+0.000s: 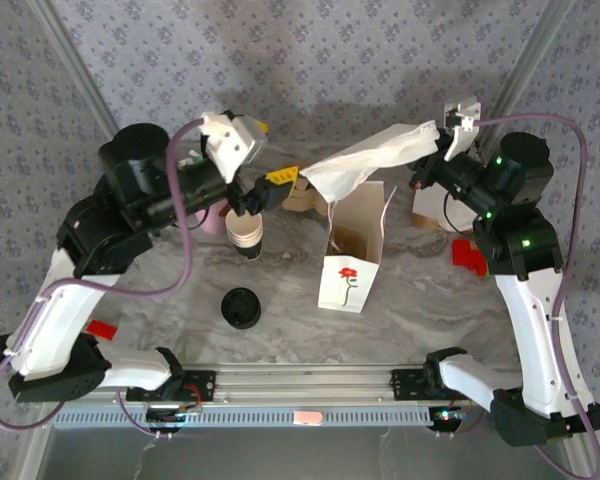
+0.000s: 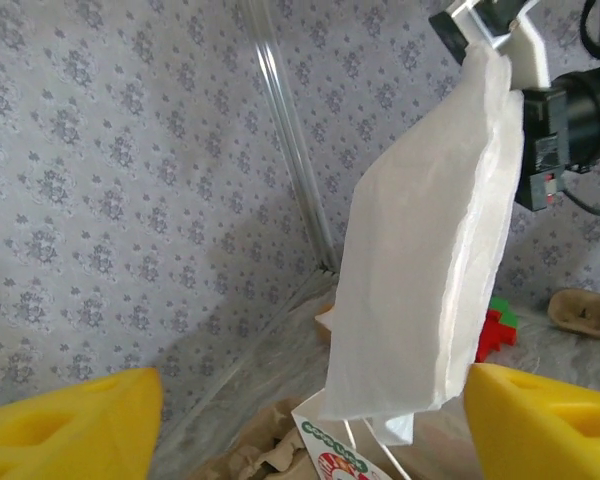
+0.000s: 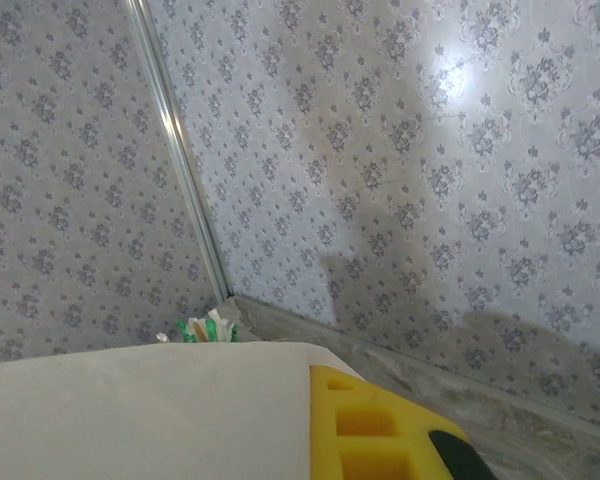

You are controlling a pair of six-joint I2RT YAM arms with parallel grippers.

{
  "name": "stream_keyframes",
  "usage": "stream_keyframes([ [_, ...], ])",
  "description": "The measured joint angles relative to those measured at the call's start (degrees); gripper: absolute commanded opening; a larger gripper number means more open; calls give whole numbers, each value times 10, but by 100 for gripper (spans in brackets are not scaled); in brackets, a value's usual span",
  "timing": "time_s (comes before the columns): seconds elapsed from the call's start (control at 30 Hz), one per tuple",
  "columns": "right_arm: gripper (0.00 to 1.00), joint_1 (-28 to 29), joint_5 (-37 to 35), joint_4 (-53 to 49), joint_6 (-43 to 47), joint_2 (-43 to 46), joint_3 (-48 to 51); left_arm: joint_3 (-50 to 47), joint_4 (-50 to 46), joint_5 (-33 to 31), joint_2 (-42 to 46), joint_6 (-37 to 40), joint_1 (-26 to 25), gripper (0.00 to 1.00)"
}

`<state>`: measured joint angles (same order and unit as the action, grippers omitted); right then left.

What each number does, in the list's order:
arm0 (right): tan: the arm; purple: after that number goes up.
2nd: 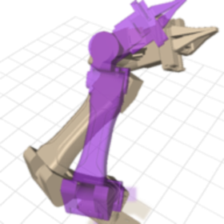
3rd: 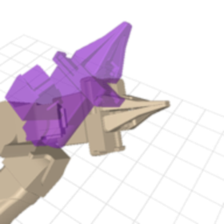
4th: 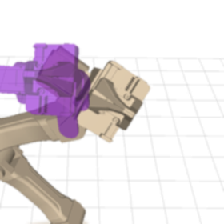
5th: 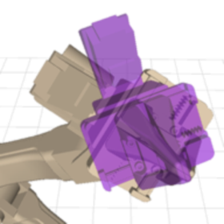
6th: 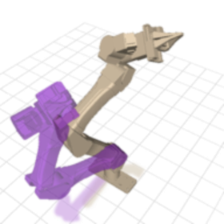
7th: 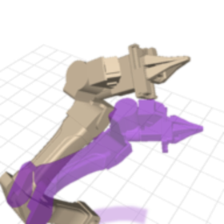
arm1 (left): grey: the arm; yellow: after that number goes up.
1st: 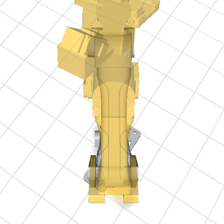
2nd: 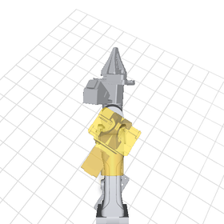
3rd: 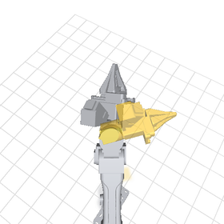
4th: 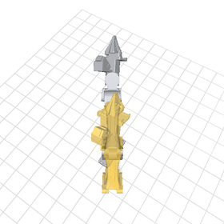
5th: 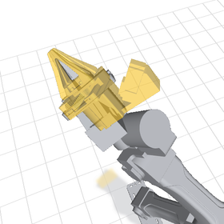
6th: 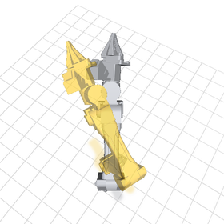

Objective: Pack the takeout coffee

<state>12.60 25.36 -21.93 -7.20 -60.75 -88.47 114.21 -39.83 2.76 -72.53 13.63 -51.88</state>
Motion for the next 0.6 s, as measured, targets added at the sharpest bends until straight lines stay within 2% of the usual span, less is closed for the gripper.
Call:
stream_keyframes([
  [0.2, 0, 0, 22, 12, 52, 0, 0, 26, -6, -2, 16, -12, 3, 87],
  [0.47, 0, 17, 62, 27, 96, 2, -14, 183, -43, 30, -106, -47, 5, 92],
  [0.6, 0, 33, 69, 30, 106, 6, -23, 201, -57, 72, -152, -58, 8, 99],
])
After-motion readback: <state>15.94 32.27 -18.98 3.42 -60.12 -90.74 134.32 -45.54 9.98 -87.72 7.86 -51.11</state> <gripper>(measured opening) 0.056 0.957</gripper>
